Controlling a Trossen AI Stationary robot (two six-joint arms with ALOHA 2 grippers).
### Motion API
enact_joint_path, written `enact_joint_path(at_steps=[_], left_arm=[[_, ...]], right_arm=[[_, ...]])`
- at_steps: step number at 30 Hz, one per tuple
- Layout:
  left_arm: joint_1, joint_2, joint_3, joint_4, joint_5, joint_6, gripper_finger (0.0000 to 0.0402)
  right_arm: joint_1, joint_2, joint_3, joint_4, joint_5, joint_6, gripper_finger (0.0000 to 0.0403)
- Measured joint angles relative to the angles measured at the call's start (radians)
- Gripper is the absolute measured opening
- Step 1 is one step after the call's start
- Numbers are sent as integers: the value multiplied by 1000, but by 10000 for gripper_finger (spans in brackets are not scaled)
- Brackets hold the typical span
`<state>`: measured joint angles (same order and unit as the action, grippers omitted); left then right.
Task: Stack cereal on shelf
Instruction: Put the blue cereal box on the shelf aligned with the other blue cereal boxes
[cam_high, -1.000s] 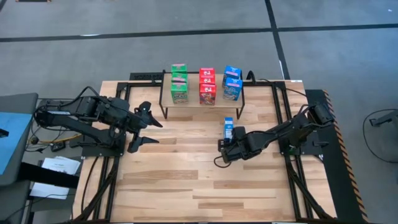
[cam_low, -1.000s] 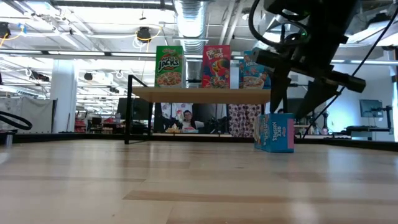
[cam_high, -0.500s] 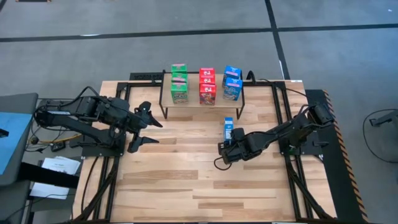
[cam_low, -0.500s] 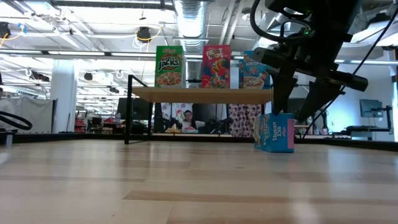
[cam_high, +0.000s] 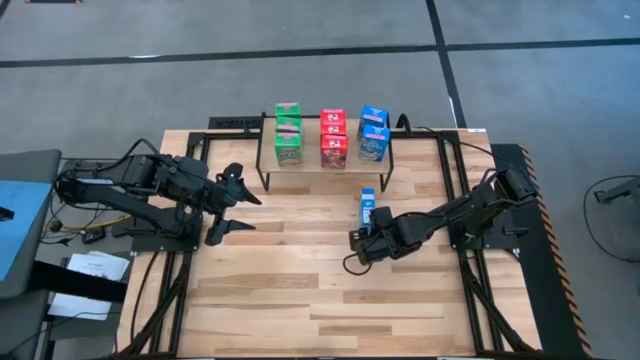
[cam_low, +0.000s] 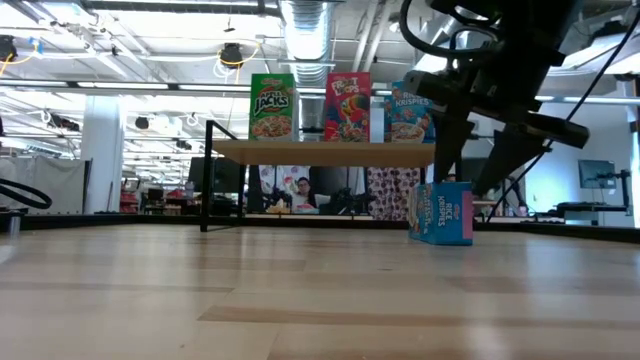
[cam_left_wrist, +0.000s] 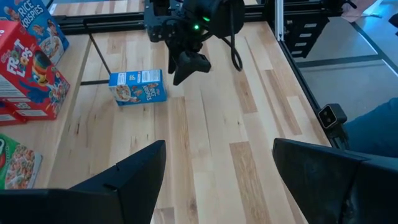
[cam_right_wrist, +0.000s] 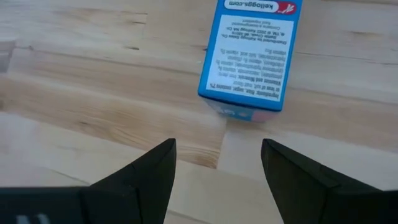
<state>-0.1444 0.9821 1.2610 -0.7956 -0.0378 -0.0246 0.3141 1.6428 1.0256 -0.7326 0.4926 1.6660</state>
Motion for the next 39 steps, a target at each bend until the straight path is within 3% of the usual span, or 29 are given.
enact_joint_path(at_steps=[13,25,39], left_arm=[[0,0,0,0,0,-2,283],[0,0,0,0,0,-2,283],[0,0,0,0,0,4,283]], right_arm=[[-37,0,0,5,2,-7,260],[-9,0,0,-74,0,115,260],[-50,1,0,-26,2,24,260]])
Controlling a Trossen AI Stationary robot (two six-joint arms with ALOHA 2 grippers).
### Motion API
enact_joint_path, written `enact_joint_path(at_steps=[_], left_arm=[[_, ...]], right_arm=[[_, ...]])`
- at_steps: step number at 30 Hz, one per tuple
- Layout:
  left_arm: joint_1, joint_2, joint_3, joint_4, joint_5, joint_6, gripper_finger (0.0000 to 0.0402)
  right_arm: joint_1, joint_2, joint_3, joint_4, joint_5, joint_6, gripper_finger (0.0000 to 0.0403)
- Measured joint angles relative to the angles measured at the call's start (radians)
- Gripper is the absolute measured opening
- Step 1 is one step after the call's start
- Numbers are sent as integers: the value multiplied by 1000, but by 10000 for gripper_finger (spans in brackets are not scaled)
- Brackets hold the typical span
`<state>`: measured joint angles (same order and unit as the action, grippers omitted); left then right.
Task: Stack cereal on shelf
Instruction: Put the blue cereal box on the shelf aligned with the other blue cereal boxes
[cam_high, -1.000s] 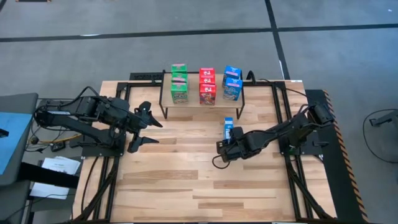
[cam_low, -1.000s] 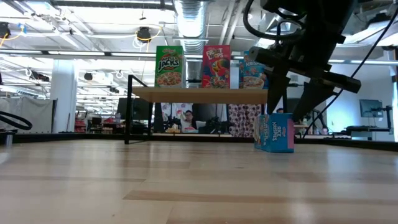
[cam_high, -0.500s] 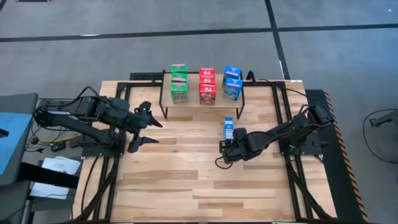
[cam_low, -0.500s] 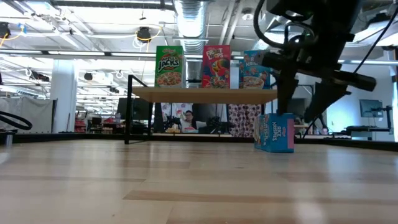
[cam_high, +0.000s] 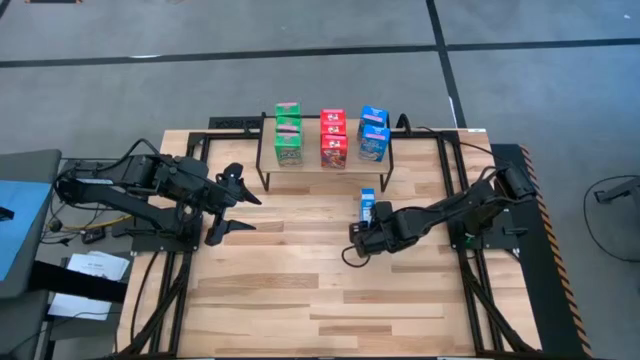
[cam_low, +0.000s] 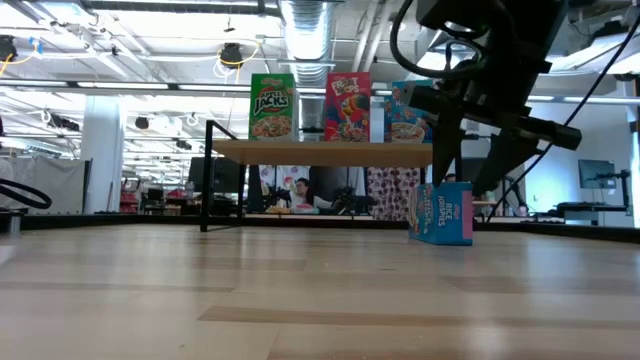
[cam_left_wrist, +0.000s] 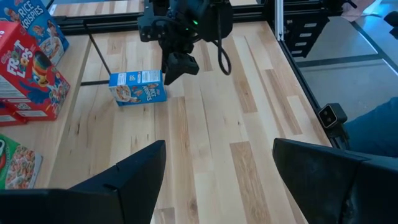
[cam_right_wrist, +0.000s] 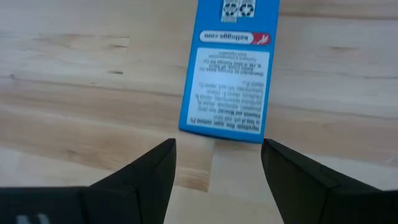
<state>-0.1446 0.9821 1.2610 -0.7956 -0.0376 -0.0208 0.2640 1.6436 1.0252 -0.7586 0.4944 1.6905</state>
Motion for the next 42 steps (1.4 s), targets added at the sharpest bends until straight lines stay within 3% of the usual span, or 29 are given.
enact_joint_path(at_steps=[19,31,42], left_arm=[[0,0,0,0,0,-2,283],[0,0,0,0,0,-2,283],[0,0,0,0,0,-2,283]], right_arm=[[-51,0,0,4,0,-45,259],[-48,0,0,3,0,-46,197],[-23,-11,28,-20,-38,-96,199]])
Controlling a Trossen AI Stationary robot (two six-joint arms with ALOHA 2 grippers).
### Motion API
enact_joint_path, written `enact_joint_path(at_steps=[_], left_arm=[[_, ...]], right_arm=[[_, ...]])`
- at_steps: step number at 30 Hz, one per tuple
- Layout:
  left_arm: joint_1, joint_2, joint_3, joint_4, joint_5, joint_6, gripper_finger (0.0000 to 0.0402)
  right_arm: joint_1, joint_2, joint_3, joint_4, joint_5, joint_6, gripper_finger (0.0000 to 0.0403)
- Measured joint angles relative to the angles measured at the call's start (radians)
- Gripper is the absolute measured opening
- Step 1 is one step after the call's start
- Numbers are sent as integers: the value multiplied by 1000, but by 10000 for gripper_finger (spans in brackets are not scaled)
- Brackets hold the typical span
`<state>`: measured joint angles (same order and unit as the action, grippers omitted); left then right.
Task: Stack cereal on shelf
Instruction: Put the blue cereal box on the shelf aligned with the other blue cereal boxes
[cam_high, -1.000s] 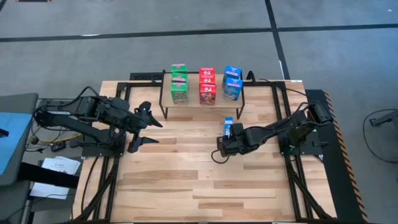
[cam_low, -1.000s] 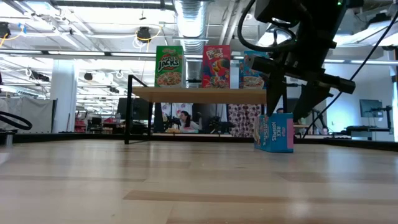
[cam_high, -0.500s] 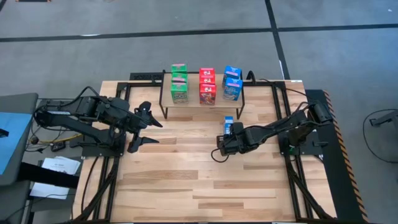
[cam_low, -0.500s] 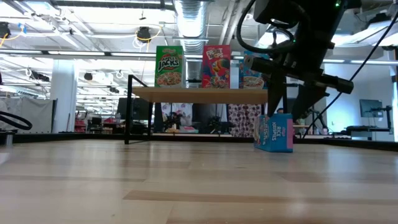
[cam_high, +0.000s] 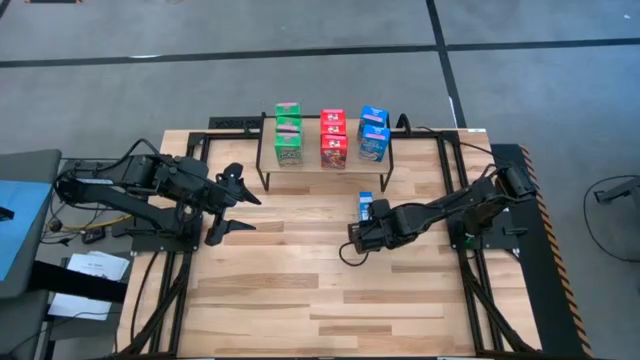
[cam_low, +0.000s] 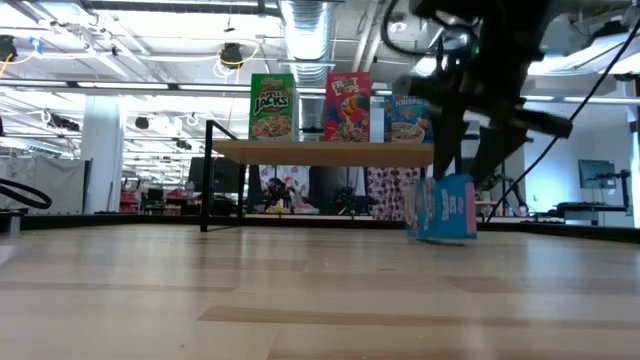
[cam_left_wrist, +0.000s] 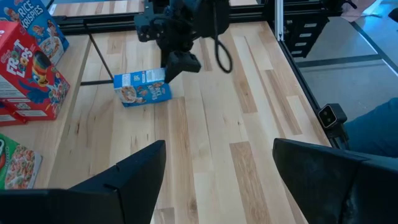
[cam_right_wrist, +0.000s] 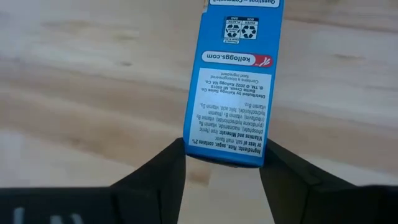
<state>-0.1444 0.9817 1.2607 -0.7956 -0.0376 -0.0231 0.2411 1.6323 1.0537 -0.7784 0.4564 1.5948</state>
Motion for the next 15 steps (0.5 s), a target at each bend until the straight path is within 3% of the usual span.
enact_joint_path(at_steps=[15], left_arm=[[0,0,0,0,0,-19,283]], right_arm=[[41,0,241,-272,-54,-229,197]])
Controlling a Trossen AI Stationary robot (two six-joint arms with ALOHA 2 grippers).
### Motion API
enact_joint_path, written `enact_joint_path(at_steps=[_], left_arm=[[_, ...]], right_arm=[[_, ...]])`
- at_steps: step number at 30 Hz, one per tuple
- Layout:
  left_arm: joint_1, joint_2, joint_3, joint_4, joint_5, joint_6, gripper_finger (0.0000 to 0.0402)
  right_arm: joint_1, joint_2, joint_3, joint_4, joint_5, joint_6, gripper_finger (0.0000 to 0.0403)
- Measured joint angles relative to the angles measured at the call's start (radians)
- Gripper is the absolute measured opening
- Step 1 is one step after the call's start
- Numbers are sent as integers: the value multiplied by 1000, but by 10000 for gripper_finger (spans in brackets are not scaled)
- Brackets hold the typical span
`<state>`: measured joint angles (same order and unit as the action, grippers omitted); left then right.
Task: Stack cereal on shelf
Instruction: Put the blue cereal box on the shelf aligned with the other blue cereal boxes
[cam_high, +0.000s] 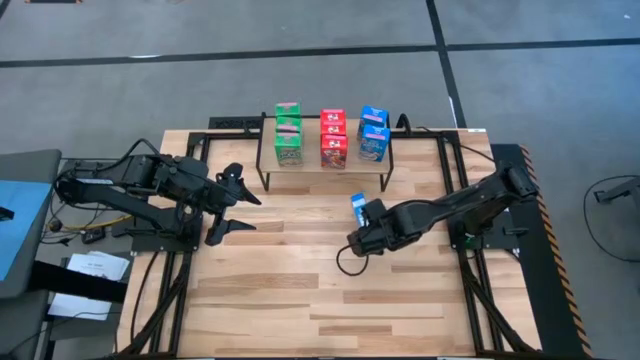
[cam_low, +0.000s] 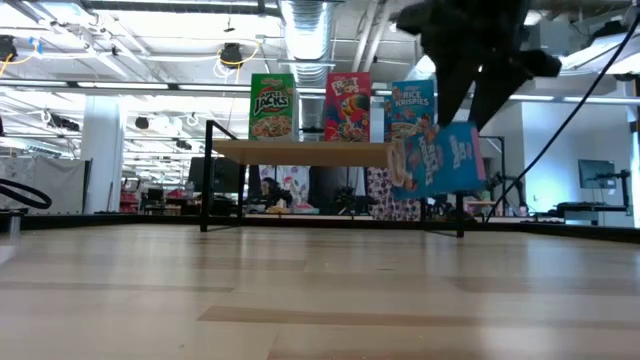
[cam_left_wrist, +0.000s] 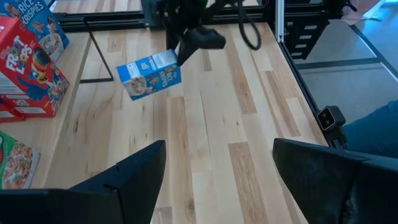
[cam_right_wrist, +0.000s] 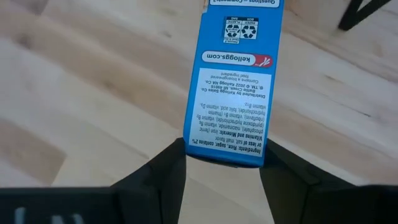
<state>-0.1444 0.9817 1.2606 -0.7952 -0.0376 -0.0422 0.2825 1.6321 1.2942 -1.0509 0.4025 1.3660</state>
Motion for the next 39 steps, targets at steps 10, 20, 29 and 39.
enact_joint_path(at_steps=[10,20,29,39], left_arm=[[0,0,0,0,1,-49,283],[0,0,0,0,0,-72,283],[0,0,0,0,0,-182,283],[0,6,0,0,4,-225,283]], right_arm=[[-3,0,181,-191,-41,-185,197],[-36,0,338,-375,-194,-339,199],[-94,-1,402,-455,-458,-483,199],[-165,-1,412,-494,-711,-577,199]])
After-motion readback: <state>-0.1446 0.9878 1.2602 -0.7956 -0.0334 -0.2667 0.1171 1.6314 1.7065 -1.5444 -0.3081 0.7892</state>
